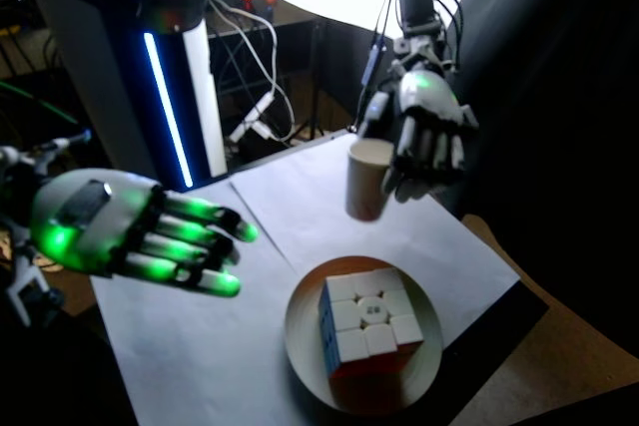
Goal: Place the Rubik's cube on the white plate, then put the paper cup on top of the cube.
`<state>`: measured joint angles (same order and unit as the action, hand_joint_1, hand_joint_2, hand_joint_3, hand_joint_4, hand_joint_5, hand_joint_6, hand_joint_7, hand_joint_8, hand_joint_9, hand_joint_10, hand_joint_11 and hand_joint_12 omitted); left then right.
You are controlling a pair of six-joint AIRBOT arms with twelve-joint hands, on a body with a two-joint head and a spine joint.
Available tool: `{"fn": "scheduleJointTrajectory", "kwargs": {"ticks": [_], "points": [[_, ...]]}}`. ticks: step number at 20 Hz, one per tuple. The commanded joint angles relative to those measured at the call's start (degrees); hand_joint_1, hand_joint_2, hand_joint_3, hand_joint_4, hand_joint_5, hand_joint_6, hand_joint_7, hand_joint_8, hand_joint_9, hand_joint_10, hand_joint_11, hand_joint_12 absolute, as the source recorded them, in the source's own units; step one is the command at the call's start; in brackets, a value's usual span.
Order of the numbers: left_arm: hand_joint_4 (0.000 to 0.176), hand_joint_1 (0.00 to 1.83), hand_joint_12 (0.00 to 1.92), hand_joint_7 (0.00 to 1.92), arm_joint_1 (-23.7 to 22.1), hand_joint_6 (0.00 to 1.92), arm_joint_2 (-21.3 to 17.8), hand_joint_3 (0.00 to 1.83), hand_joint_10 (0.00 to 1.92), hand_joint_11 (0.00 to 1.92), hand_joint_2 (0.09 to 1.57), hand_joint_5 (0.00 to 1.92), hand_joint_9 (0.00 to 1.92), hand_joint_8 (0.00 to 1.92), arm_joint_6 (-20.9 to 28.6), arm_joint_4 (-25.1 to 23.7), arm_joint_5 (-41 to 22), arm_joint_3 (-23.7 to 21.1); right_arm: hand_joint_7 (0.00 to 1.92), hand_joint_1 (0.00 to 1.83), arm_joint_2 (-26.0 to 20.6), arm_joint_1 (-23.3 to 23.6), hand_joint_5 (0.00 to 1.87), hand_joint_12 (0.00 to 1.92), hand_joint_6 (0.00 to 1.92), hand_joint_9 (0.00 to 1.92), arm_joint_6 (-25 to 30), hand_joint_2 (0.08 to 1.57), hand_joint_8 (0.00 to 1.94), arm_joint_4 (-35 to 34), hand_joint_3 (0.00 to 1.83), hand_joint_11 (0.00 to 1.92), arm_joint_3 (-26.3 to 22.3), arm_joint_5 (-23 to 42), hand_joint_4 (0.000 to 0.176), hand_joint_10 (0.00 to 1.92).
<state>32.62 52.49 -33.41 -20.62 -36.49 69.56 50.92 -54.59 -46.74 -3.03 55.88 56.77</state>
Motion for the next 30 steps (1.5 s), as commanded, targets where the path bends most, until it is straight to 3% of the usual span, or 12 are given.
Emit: {"fn": "scheduleJointTrajectory", "kwargs": {"ticks": [1, 2, 4, 6, 10, 12, 15, 18, 22, 24, 27, 30], "points": [[0.112, 0.93, 1.67, 0.31, -1.52, 0.9, 0.72, 0.0, 1.15, 0.0, 1.18, 0.18, 0.19, 0.81, 0.45, 0.83, -4.5, 0.44, 0.2, 0.7, 0.04, 0.15, 0.06, 1.76, 0.92, 0.13, -0.03, 1.29, 1.09, -0.47, 0.0, 0.0, 0.15, 7.44, 0.0, 1.32], [0.034, 0.97, 1.72, 0.36, -2.79, 0.89, 1.4, 0.0, 1.16, 0.01, 1.16, 0.25, 0.24, 0.82, 0.94, 0.24, -3.72, 1.28, 0.26, 0.68, 0.07, 0.11, 0.08, 1.73, 0.92, 0.19, -0.03, 1.3, 1.2, -0.49, 0.0, 0.0, 0.15, 7.44, 0.0, 1.35], [0.093, 0.88, 1.74, 0.35, -5.73, 0.97, 3.31, 0.0, 1.17, 0.05, 1.17, 0.22, 0.27, 0.92, 4.86, -2.51, -2.67, 3.88, 0.25, 0.66, 0.12, 0.05, 0.04, 1.75, 1.01, 0.18, -0.03, 1.28, 1.27, -0.51, 0.0, 0.0, 0.19, 7.44, 0.0, 1.37], [0.116, 0.86, 1.79, 0.37, -8.28, 0.95, 4.45, 0.0, 1.14, 0.06, 1.16, 0.25, 0.28, 0.87, 5.47, -3.86, -1.04, 5.11, 0.22, 0.7, 0.12, -0.02, 0.03, 1.74, 0.95, 0.16, -0.03, 1.29, 1.18, -0.51, 0.0, 0.0, 0.19, 7.44, 0.0, 1.32], [0.101, 0.86, 1.76, 0.39, -13.72, 1.02, 7.32, 0.01, 1.16, 0.02, 1.17, 0.23, 0.23, 0.8, 8.34, -8.39, 3.15, 8.47, 0.23, 0.7, 0.41, -0.1, 0.06, 1.73, 0.9, 0.15, -0.03, 1.29, 1.25, -0.53, 0.0, 0.0, 0.31, 7.44, 0.0, 1.35], [0.055, 0.91, 1.66, 0.43, -16.76, 0.91, 9.71, 0.0, 0.99, 0.05, 1.14, 0.27, 0.31, 0.68, 14.01, -14.67, 6.04, 11.49, 0.2, 0.7, 0.51, -0.24, 0.07, 1.73, 0.84, 0.15, -0.03, 1.29, 1.11, -0.54, 0.0, 0.0, 0.34, 7.44, 0.0, 1.35], [0.074, 0.92, 1.68, 0.42, -19.6, 0.85, 12.25, 0.0, 1.02, 0.08, 1.16, 0.3, 0.3, 0.67, 15.93, -19.1, 9.46, 13.46, 0.23, 0.67, 0.67, -0.29, 0.11, 1.67, 0.73, 0.17, -0.03, 1.3, 0.95, -0.55, 0.0, 0.0, 0.4, 7.44, 0.0, 1.27], [0.024, 0.97, 1.68, 0.51, -19.91, 0.84, 14.56, 0.0, 0.93, 0.09, 1.13, 0.33, 0.38, 0.51, 16.02, -19.39, 10.93, 15.28, 0.27, 0.68, 0.74, -0.29, 0.13, 1.72, 0.75, 0.24, -0.03, 1.29, 0.88, -0.56, 0.0, 0.0, 0.46, 7.44, 0.0, 1.29], [0.042, 0.94, 1.71, 0.48, -20.3, 0.83, 18.43, 0.0, 0.99, 0.05, 1.15, 0.35, 0.34, 0.63, 22.02, -25.08, 12.94, 18.7, 0.26, 0.69, 0.86, -0.32, 0.08, 1.67, 0.79, 0.17, -0.03, 1.31, 0.95, -0.59, 0.0, 0.0, 0.52, 7.44, 0.0, 1.28], [0.014, 0.96, 1.69, 0.48, -20.3, 0.85, 19.54, 0.0, 0.99, 0.06, 1.14, 0.35, 0.36, 0.62, 22.43, -25.86, 13.73, 19.56, 0.25, 0.66, 0.9, -0.34, 0.09, 1.71, 0.8, 0.21, -0.03, 1.3, 1.03, -0.59, 0.0, 0.0, 0.55, 7.43, 0.0, 1.28], [0.051, 0.97, 1.79, 0.45, -20.3, 1.01, 20.65, 0.0, 1.1, 0.11, 1.12, 0.34, 0.35, 0.78, 22.53, -27.5, 14.78, 19.68, 0.22, 0.72, 0.98, -0.37, 0.08, 1.71, 0.77, 0.13, -0.03, 1.31, 1.04, -0.61, 0.0, 0.0, 0.57, 7.43, 0.0, 1.31], [0.033, 0.97, 1.84, 0.41, -20.19, 1.06, 21.08, 0.0, 1.15, 0.2, 1.1, 0.34, 0.35, 0.88, 23.94, -29.03, 14.93, 19.84, 0.21, 0.69, 1.01, -0.37, 0.08, 1.77, 0.78, 0.19, -0.03, 1.3, 0.99, -0.62, 0.0, 0.0, 0.59, 7.43, 0.0, 1.36]]}}
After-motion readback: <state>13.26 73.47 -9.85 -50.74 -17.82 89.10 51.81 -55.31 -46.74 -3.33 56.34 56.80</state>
